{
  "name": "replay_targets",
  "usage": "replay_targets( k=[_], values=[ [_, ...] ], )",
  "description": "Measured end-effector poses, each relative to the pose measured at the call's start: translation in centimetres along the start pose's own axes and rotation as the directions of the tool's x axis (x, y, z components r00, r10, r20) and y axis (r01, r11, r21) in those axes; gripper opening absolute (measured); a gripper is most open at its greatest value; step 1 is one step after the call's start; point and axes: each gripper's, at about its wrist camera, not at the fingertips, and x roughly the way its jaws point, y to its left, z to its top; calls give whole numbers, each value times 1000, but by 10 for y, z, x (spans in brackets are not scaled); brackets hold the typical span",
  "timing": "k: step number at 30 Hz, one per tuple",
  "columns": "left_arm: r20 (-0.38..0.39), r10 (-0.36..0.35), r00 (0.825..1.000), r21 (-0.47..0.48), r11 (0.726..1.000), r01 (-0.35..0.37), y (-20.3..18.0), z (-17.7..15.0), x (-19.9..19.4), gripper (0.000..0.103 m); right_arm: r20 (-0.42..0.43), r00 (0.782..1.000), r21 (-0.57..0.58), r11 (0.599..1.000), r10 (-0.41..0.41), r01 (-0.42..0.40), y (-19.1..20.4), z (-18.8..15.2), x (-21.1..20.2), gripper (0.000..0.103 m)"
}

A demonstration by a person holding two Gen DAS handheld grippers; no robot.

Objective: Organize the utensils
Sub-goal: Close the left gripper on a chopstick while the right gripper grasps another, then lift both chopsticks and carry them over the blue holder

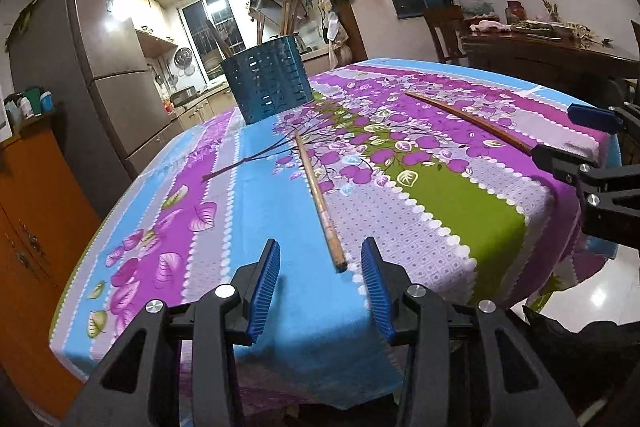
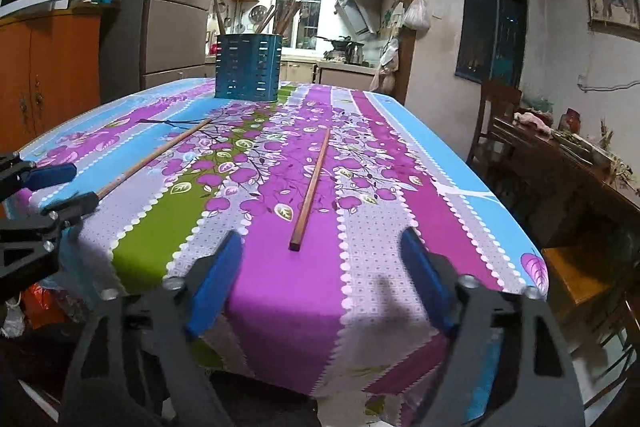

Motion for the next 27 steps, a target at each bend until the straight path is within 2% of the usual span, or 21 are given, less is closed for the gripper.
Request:
replay_targets(
  k=[8,11,14,18,21,27],
  values=[
    [36,8,999,-10,1000,-8,-5,0,4,24,-26,1000,27,1000,-1,2,-2,4,21,28],
    [47,16,999,-14,1000,-15,-7,-1,4,22,-15,1000,8,1000,-3,4,3,3,20,18],
    [53,16,998,-22,1000,-15,-6,-2,4,23,-8,1000,2,1000,-13,13,8,0,19,13],
    [65,35,997,-20,999,-34,-9,-4,3,23,1,1000,51,999,-6,6,5,-3,18,12],
    [78,32,996,-32,999,-29,-8,-6,3,22,16,1000,44,999,-7,6,7,-5,16,5],
    [96,-15,995,-55,998,21,-4,-9,4,11,16,1000,67,998,1,-2,6,-4,15,5]
  ],
)
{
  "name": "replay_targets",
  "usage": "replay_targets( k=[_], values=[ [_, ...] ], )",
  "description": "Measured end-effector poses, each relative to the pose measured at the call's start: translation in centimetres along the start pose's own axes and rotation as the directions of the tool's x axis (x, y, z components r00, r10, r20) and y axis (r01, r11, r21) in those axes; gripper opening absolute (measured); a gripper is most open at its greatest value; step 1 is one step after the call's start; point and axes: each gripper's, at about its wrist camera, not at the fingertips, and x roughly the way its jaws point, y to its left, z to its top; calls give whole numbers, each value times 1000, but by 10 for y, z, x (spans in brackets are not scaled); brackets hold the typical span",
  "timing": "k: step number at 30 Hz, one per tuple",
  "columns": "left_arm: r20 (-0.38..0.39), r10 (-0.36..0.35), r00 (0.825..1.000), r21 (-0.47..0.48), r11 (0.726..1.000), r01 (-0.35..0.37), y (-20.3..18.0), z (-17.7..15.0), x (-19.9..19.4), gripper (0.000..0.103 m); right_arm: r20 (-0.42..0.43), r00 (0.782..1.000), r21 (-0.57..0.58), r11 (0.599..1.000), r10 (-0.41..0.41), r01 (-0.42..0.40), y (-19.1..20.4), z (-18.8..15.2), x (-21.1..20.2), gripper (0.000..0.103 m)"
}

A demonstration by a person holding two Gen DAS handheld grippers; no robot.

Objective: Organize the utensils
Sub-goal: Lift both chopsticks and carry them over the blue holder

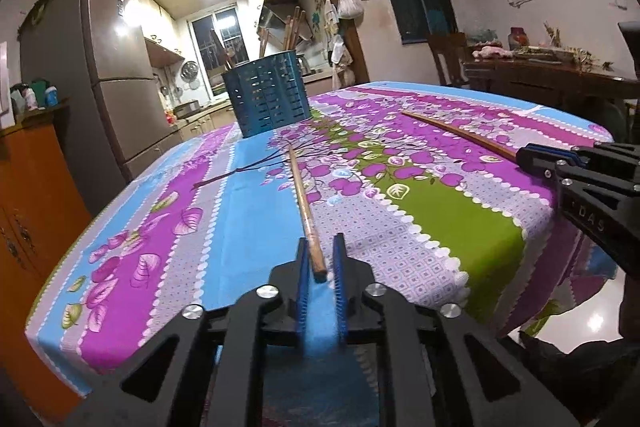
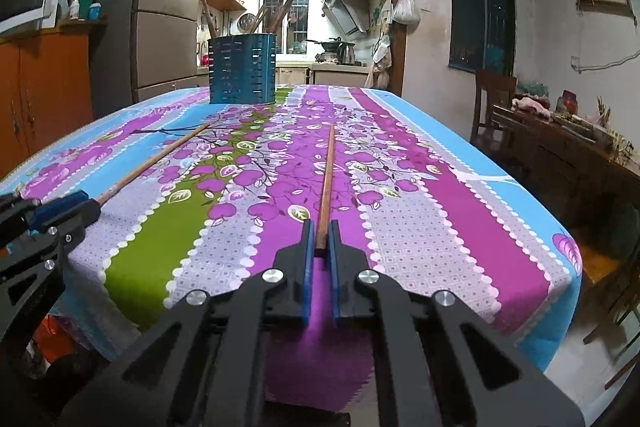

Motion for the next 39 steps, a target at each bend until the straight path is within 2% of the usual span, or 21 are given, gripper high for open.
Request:
replay_targets(
  k=[7,12,15,19,22,27,33,36,39],
  values=[
    [16,-69,997,-49,996,70,12,-3,1,11,1,1000,17,1000,-8,8,3,-1,-3,5],
    [17,-68,998,-80,994,69,25,-6,0,11,-8,1000,16,1000,-10,11,5,1,-3,5],
    [20,-72,997,-61,995,73,24,-6,0,8,-5,1000,-1,1000,-8,7,8,5,-5,5],
    [2,-70,998,-94,993,70,41,-5,3,7,33,999,-37,999,-1,2,12,21,-13,5],
    [6,-40,999,-105,994,41,52,0,1,7,54,998,-53,998,19,-17,13,39,-16,5],
    [46,-36,998,-127,991,41,79,27,-12,7,117,991,-127,991,60,-45,17,80,-24,5],
    [76,-66,995,-111,991,75,113,80,-32,7,213,971,-186,980,108,-68,15,135,-35,5],
    [43,-109,993,-115,987,113,129,106,-34,7,252,958,-192,978,135,-87,12,162,-40,5],
    [-31,-186,982,-131,975,181,146,126,-27,7,289,945,-203,974,155,-98,12,184,-44,5]
  ],
)
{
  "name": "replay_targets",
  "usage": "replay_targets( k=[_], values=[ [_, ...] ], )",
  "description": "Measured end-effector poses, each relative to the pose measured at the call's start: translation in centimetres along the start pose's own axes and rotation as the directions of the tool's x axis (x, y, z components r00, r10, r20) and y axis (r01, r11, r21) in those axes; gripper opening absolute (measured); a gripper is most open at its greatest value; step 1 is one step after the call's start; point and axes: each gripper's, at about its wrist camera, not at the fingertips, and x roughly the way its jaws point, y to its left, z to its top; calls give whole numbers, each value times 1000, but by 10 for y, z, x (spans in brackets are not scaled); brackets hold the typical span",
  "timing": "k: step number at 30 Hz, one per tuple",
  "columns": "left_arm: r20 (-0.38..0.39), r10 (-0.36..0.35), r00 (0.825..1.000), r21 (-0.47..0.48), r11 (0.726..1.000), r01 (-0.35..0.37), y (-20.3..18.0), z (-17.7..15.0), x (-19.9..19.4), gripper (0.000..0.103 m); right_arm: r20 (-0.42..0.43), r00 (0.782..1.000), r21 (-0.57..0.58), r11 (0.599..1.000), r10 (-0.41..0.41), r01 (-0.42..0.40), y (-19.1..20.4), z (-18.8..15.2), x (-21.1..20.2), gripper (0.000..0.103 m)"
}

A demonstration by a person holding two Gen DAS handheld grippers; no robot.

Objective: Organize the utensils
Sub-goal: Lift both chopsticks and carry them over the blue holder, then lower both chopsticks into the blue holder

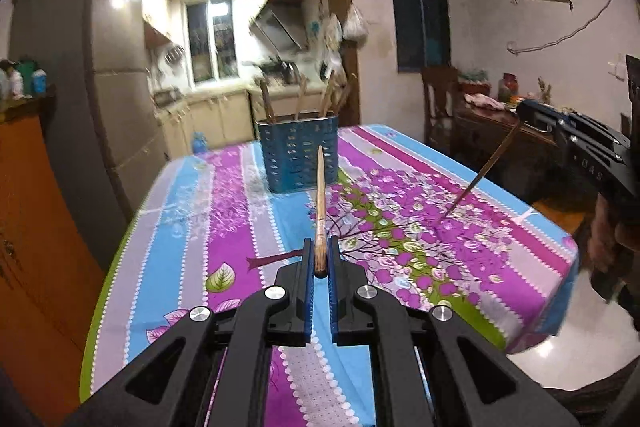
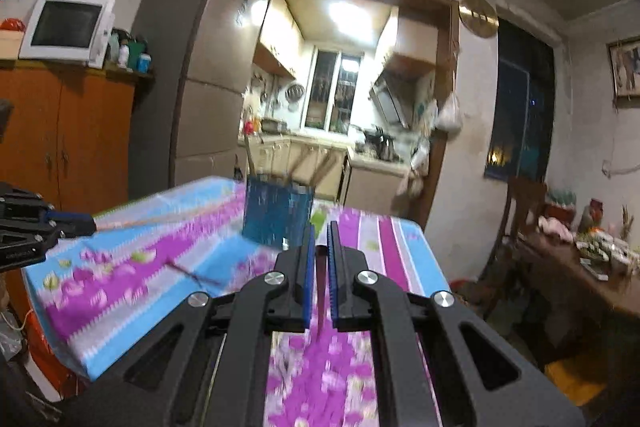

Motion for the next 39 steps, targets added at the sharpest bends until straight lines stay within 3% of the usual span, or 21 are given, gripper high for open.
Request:
replay_targets(
  k=[2,5,9,12,22,34,39],
  values=[
    [-109,-89,990,-45,995,85,16,13,10,7,16,1000,5,1000,11,-11,-4,9,0,5],
    [-174,-132,976,-83,989,119,32,26,17,7,35,999,3,1000,29,-29,-5,20,3,5],
    [-156,-107,982,-58,993,99,41,48,11,7,36,998,20,998,60,-61,-6,26,8,5],
    [-110,-27,994,20,999,29,37,69,2,7,40,996,33,996,84,-86,-7,32,12,5],
    [-25,-43,999,27,999,43,46,132,8,7,43,983,80,980,180,-183,-11,66,37,5],
    [-14,-105,994,-3,994,105,43,154,42,7,-70,953,163,946,295,-281,-6,100,96,5],
    [63,-106,992,11,994,105,43,193,53,7,-28,957,187,942,289,-279,-9,133,114,5]
  ],
)
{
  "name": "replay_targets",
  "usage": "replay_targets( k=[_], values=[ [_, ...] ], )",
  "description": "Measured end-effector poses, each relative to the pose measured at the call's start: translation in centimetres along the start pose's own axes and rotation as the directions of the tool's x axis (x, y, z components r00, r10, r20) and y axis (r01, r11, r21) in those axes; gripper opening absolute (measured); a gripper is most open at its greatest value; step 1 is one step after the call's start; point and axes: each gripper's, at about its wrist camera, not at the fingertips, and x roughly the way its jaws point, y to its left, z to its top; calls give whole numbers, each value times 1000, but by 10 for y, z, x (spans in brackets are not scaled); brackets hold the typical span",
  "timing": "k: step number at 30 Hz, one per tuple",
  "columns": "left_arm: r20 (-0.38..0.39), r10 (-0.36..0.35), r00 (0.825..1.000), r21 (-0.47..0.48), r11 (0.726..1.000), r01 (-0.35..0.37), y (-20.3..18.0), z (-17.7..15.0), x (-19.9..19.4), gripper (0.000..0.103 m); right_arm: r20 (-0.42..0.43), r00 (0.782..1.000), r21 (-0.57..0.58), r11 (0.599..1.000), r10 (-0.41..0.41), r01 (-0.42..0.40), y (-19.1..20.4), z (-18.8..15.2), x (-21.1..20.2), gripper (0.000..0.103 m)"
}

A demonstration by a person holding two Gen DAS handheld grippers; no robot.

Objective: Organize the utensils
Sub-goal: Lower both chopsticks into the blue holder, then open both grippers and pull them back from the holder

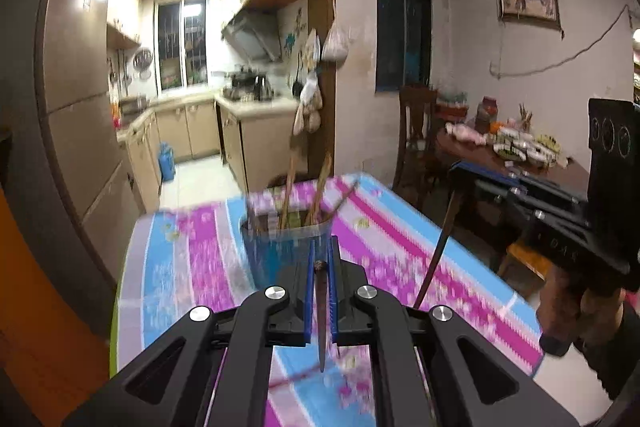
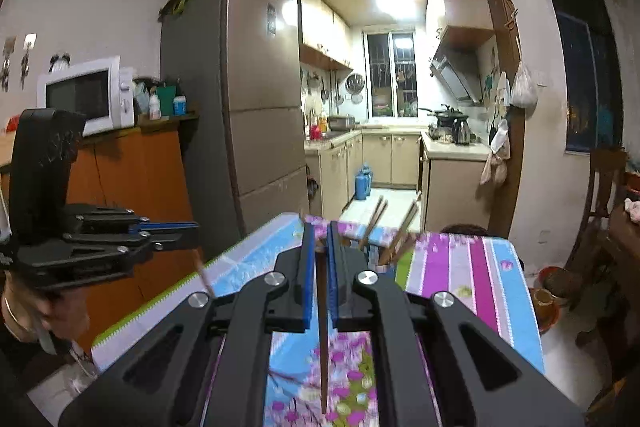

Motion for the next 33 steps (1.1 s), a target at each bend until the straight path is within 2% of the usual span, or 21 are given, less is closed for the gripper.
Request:
replay_targets(
  k=[2,7,9,13,21,24,30,31,33],
  values=[
    [67,39,997,16,999,-41,2,29,7,7,46,999,4,1000,-23,23,-3,24,8,5],
    [167,86,982,-29,996,-82,14,90,37,7,164,984,36,997,-74,69,-19,71,33,5],
    [214,128,968,-29,992,-125,18,108,50,7,203,974,50,994,-101,92,-26,82,45,5],
    [218,145,965,-77,988,-131,37,131,95,7,232,963,91,989,-135,117,-47,84,83,5],
    [148,177,973,-104,981,-162,70,110,183,7,147,974,101,982,-172,158,-68,47,166,5],
    [111,169,979,-114,981,-156,79,92,209,7,108,978,120,979,-179,166,-76,29,187,5],
    [25,198,980,-95,976,-195,86,53,248,7,12,984,105,979,-178,176,-78,-2,214,5],
    [21,204,979,-95,975,-201,85,50,250,8,2,981,92,977,-193,192,-75,-4,216,8],
    [12,202,979,-105,974,-200,88,46,248,8,20,978,81,976,-205,203,-72,-3,210,30]
  ],
)
